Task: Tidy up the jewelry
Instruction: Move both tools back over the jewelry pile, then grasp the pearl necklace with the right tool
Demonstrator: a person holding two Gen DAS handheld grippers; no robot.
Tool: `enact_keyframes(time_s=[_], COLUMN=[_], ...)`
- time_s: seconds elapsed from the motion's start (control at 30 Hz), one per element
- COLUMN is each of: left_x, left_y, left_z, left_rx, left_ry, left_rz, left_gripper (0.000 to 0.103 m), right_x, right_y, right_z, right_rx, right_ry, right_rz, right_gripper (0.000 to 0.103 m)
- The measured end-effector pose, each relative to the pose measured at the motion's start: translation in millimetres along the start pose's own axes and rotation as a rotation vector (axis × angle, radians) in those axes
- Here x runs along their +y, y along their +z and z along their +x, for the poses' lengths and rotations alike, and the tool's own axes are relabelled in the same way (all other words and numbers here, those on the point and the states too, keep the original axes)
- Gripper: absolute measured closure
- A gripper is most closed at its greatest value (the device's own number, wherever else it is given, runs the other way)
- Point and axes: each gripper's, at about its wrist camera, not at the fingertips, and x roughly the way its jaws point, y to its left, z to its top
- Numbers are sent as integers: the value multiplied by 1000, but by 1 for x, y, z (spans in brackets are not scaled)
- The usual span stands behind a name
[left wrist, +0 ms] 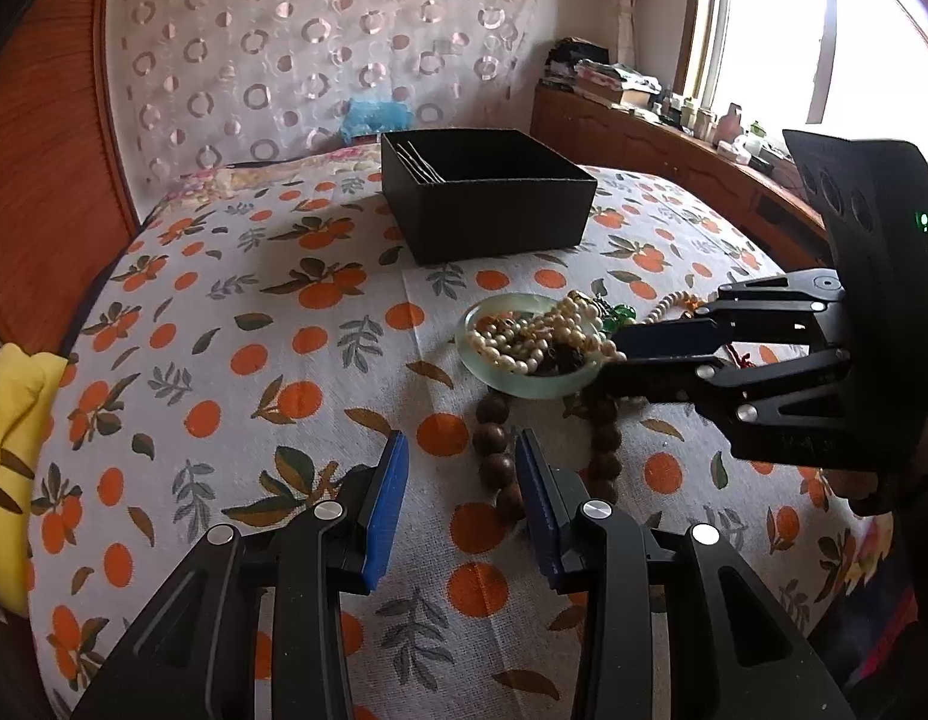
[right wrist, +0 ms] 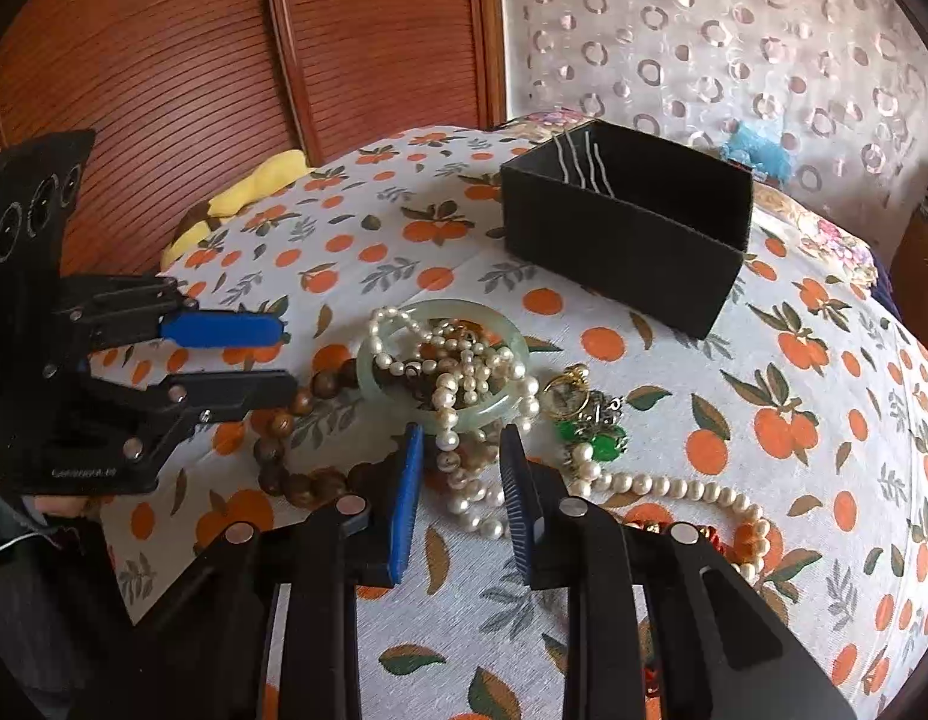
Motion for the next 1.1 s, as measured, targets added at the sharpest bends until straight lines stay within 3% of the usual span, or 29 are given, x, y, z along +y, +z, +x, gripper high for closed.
enact_keyframes(time_s=[0.13, 0.2, 0.43, 0.83, 1.1], left_x=[-2, -3, -5, -9, -14], left_y=[-1, -1, -1, 6, 21], left_z=[2, 3, 5, 20, 14], left_rx=[5, 7, 11, 58, 28], left_ry=[-6, -8, -14, -12, -29], left_rz=[2, 3, 5, 16, 30], left_gripper=[68, 68, 68, 69, 69], right_x=[-2, -3, -16, -32, -42], right_y=[4, 5, 7, 41, 58], right_z=[1, 3, -7, -79, -121], right_rx=[-16, -16, -47, -223, -304], right_ry=[-10, -12, -51, -161, -222], right_rz=[23, 30, 70, 57, 44], right_gripper=[85, 94, 95, 95, 95])
